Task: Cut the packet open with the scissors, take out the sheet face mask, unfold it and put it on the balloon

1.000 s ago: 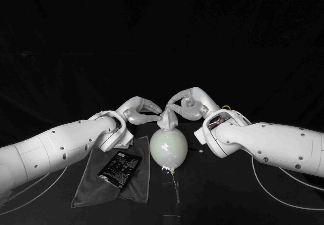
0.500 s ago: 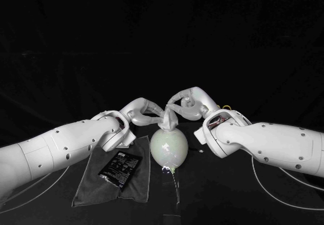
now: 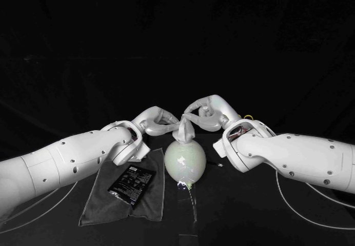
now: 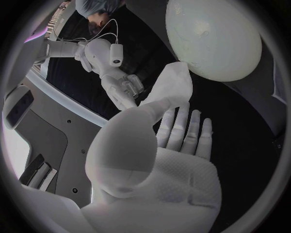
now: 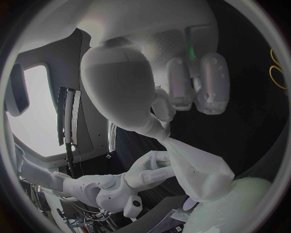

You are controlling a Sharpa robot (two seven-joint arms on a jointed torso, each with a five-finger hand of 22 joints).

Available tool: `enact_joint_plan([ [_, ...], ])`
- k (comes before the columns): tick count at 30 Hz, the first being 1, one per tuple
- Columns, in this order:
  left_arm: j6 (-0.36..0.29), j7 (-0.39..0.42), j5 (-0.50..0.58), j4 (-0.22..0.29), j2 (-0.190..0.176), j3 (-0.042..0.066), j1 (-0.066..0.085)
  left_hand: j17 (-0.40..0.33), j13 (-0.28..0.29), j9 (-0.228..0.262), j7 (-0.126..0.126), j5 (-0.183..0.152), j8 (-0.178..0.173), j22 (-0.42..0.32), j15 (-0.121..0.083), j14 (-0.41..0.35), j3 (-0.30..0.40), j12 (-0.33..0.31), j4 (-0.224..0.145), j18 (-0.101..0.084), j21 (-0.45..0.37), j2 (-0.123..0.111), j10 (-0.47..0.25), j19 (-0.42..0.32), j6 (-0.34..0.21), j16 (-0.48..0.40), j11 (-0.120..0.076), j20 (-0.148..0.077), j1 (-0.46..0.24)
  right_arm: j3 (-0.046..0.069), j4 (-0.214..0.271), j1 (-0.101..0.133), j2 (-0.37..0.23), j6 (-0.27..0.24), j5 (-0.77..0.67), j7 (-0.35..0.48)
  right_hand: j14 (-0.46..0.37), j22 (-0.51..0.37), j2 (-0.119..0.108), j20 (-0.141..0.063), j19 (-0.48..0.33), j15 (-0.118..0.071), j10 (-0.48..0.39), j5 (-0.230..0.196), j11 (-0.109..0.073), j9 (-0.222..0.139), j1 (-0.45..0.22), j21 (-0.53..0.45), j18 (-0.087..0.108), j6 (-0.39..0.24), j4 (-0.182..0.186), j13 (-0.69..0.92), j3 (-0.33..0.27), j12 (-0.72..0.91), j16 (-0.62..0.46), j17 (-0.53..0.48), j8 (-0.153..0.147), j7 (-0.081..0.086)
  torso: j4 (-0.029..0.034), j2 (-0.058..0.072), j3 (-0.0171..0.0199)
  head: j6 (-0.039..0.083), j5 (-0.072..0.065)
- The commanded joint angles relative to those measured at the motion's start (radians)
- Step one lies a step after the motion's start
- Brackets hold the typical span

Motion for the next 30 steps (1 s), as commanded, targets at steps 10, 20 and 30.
enact_joint_plan([
  [10,-0.057,0.054,0.173,0.005,-0.003,0.003,0.001,-0.016,-0.003,0.027,0.016,0.002,0.036,0.005,-0.017,0.048,0.052,-0.006,0.007,0.024,0.003,0.027,0.056,0.030,0.019,-0.018,-0.025,0.001,-0.007,0.001,-0.022,0.001,-0.002,0.026,-0.013,-0.008,0.099,0.232,0.007,-0.005,0.062,-0.006,0.064,0.006,-0.043,0.044,0.002,0.004,-0.013,0.007,0.001,0.013,0.005,0.006,0.003,0.243,0.022,-0.001,0.0009,-0.001,0.0000,0.003,-0.002],
  [20,-0.079,0.049,0.233,0.006,-0.016,0.013,0.009,-0.036,-0.003,0.045,0.023,0.002,0.057,0.004,-0.014,0.044,0.091,-0.032,-0.002,0.026,0.002,0.009,0.059,0.032,0.016,-0.050,-0.023,0.002,-0.013,0.001,-0.044,0.001,-0.001,0.041,-0.022,-0.021,0.099,0.231,0.006,-0.005,0.062,-0.006,0.064,0.006,-0.043,0.046,-0.001,0.003,-0.012,0.004,-0.002,0.014,0.009,0.005,0.002,0.242,0.024,-0.001,0.0001,0.000,0.0002,0.005,-0.002],
  [30,-0.048,0.020,0.211,0.011,-0.020,0.021,0.032,-0.043,-0.002,0.057,0.029,0.002,0.073,0.004,-0.015,0.058,0.115,-0.044,-0.008,0.010,0.000,-0.001,0.068,0.031,0.016,-0.058,-0.022,0.003,-0.019,0.001,-0.074,0.004,0.006,0.045,-0.030,-0.026,0.099,0.231,0.005,-0.005,0.061,-0.006,0.064,0.006,-0.043,0.046,-0.002,0.002,-0.012,0.004,-0.002,0.014,0.009,0.005,0.002,0.242,0.024,-0.001,-0.0006,0.000,0.0002,0.008,0.001],
])
